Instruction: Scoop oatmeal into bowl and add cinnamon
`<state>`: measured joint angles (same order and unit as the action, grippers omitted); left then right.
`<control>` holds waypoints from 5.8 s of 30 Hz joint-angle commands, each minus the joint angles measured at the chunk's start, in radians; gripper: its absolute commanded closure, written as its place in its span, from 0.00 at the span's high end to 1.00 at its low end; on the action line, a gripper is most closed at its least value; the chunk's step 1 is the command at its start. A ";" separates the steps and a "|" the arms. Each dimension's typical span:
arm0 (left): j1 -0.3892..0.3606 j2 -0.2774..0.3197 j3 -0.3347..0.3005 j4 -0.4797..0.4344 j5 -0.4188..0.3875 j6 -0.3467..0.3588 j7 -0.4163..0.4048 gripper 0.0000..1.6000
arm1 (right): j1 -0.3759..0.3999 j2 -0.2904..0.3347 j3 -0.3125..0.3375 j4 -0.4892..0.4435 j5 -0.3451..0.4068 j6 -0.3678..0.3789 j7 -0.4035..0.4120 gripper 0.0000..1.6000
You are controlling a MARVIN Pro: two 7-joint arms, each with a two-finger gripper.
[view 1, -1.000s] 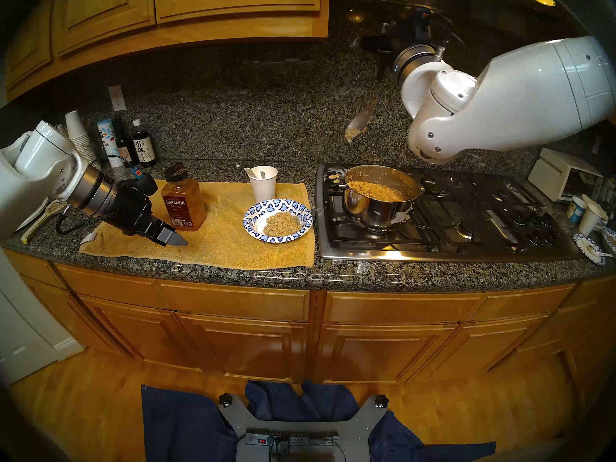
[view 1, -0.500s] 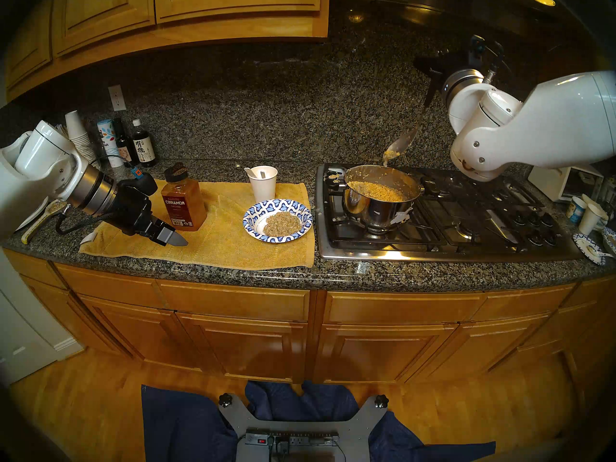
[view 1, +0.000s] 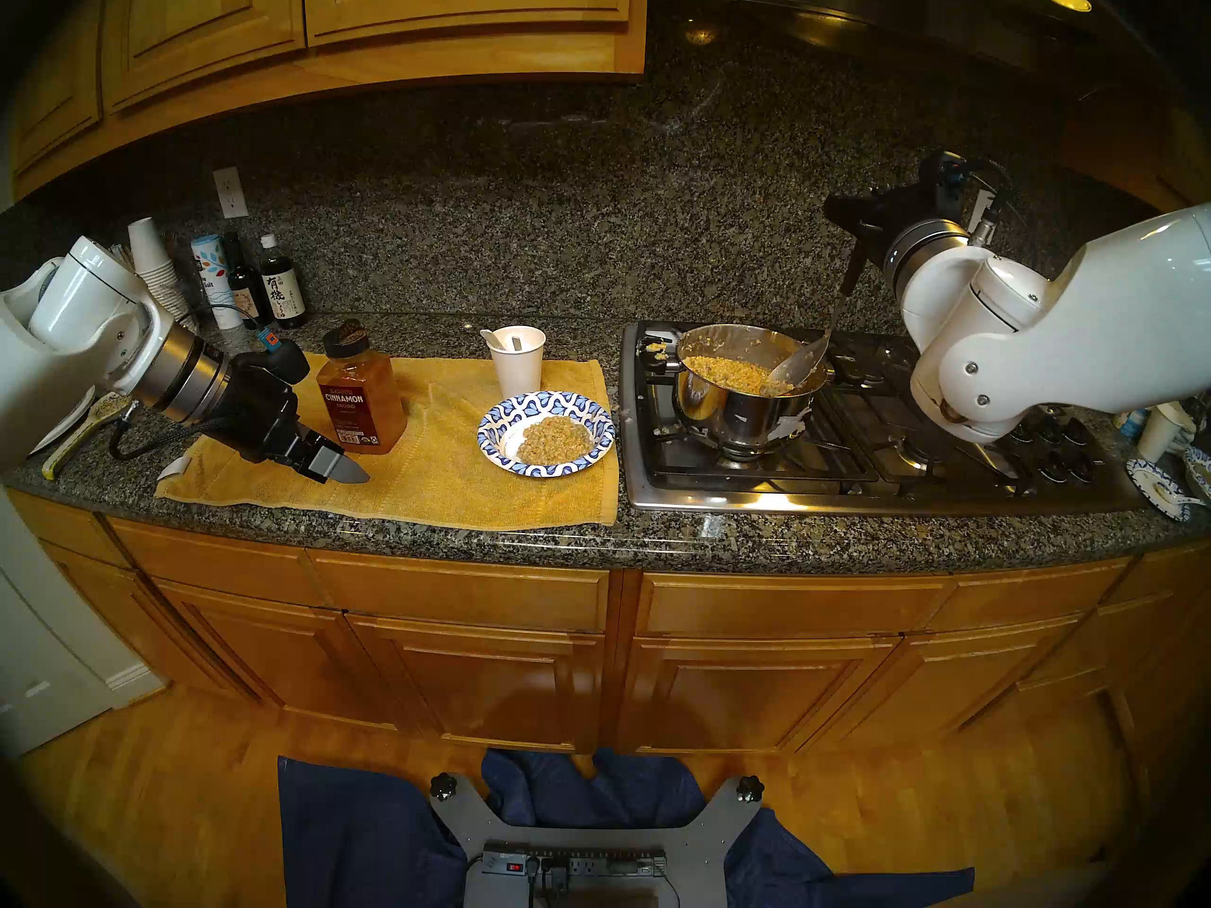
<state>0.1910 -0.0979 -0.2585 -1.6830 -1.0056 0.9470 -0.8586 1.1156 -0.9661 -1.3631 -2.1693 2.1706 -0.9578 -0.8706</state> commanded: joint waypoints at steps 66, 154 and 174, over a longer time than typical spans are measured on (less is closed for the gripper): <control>-0.031 -0.002 -0.029 0.002 -0.001 0.001 0.001 1.00 | -0.264 0.053 0.035 0.336 0.263 -0.002 -0.102 1.00; 0.009 -0.002 -0.003 0.124 0.040 0.013 0.044 1.00 | 0.146 0.370 -0.071 0.160 0.312 -0.002 -0.014 1.00; 0.049 -0.002 0.019 0.162 -0.012 0.013 0.119 1.00 | 0.174 0.364 -0.087 0.148 0.306 -0.002 -0.039 1.00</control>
<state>0.2470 -0.0983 -0.2205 -1.4967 -0.9671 0.9617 -0.7447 1.2423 -0.5910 -1.4614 -2.0226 2.4969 -0.9600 -0.8681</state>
